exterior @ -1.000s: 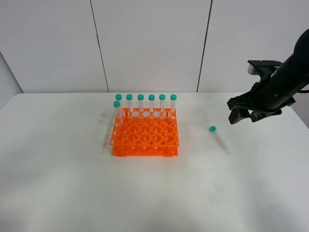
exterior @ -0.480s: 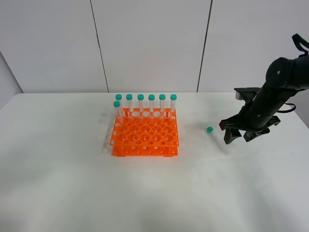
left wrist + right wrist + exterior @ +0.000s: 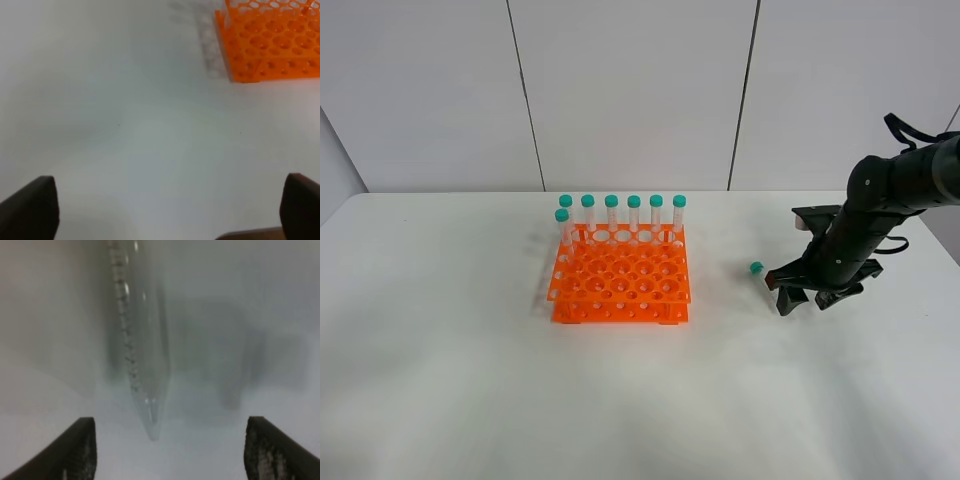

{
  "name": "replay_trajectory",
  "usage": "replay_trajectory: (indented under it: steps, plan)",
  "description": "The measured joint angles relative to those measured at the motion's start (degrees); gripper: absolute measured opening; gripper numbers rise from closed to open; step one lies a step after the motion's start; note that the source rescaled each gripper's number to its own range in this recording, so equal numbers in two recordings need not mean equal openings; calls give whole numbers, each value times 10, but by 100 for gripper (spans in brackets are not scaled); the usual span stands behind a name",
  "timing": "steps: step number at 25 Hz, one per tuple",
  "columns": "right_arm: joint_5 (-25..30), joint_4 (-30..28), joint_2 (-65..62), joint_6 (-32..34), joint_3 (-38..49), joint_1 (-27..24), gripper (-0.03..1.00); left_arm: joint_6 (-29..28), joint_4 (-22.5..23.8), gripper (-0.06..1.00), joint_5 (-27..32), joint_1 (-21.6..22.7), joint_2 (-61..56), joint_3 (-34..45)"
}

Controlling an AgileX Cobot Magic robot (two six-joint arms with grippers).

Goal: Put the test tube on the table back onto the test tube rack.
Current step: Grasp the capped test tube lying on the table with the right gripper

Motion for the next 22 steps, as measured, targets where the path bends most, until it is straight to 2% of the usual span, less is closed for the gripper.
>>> replay_trajectory:
  steps: [17, 22]
  plan:
    - [-32, 3, 1, -29, -2, 1, 60, 0, 0, 100, 0, 0, 0, 0]
    - [8, 2, 26, -28, -59, 32, 60, 0, 0, 100, 0, 0, 0, 0]
